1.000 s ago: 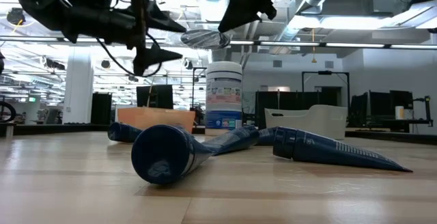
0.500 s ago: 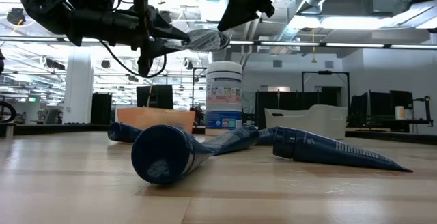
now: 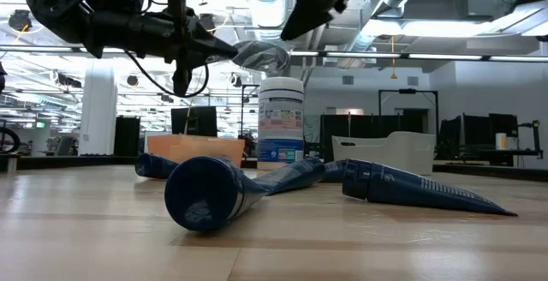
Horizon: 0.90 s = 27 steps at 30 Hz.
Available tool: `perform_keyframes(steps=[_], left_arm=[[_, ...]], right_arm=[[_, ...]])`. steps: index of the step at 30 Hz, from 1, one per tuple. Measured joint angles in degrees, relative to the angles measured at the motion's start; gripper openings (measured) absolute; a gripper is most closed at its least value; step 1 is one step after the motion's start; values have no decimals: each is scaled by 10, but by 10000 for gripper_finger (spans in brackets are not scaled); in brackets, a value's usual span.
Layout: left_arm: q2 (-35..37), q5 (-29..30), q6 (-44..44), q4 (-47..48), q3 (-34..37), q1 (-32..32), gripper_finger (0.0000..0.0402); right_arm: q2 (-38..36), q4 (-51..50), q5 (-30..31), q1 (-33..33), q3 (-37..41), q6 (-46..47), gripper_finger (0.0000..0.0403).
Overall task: Pick & Place Travel size toiletries
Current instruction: Put the hair brush into the orange bin
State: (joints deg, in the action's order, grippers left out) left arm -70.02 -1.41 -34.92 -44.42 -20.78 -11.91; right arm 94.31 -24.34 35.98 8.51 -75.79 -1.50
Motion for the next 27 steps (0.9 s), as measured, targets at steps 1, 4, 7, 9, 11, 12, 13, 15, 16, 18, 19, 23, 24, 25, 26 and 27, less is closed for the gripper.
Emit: perform_keyframes(steps=[1, 4, 7, 9, 11, 12, 13, 15, 16, 18, 19, 23, 24, 25, 26, 27], left_arm=[[0, 1, 0, 0, 0, -3, 4], [0, 13, 0, 0, 0, -12, 3], [2, 25, 0, 3, 0, -28, 2], [5, 32, 1, 7, 0, -43, 2], [18, 41, 1, 23, 0, -65, 2], [26, 48, 1, 33, 0, -78, 2], [36, 56, 1, 49, 0, -91, 2], [60, 72, 1, 96, -1, -120, 1], [76, 78, 3, 121, 0, -134, 1], [108, 88, 15, 165, -1, -159, 1], [126, 90, 18, 193, -1, -172, 1], [192, 90, 25, 286, -1, -207, 1], [205, 91, 31, 311, -1, -214, 1], [216, 96, 34, 334, -1, -218, 1], [225, 105, 35, 358, -1, -221, 1], [232, 116, 35, 381, -1, -223, 1]], right_arm=[[-5, -7, 1, 3, 0, 0, 144], [-29, -57, 0, 14, 0, 19, 194], [-62, -128, 0, 27, 0, 66, 231], [-85, -179, 1, 37, 0, 105, 244], [-105, -227, 9, 49, 0, 142, 249], [-115, -247, 20, 55, 0, 158, 249], [-125, -265, 35, 63, 3, 173, 249], [-145, -294, 68, 77, 12, 202, 247], [-155, -309, 82, 85, 18, 216, 246], [-170, -336, 102, 98, 27, 247, 244], [-176, -349, 109, 104, 31, 263, 243], [-197, -366, 137, 125, 57, 303, 239], [-202, -366, 140, 127, 66, 305, 238], [-204, -367, 141, 130, 72, 309, 237], [-205, -365, 143, 131, 79, 315, 236], [-206, -365, 145, 132, 86, 320, 235]])
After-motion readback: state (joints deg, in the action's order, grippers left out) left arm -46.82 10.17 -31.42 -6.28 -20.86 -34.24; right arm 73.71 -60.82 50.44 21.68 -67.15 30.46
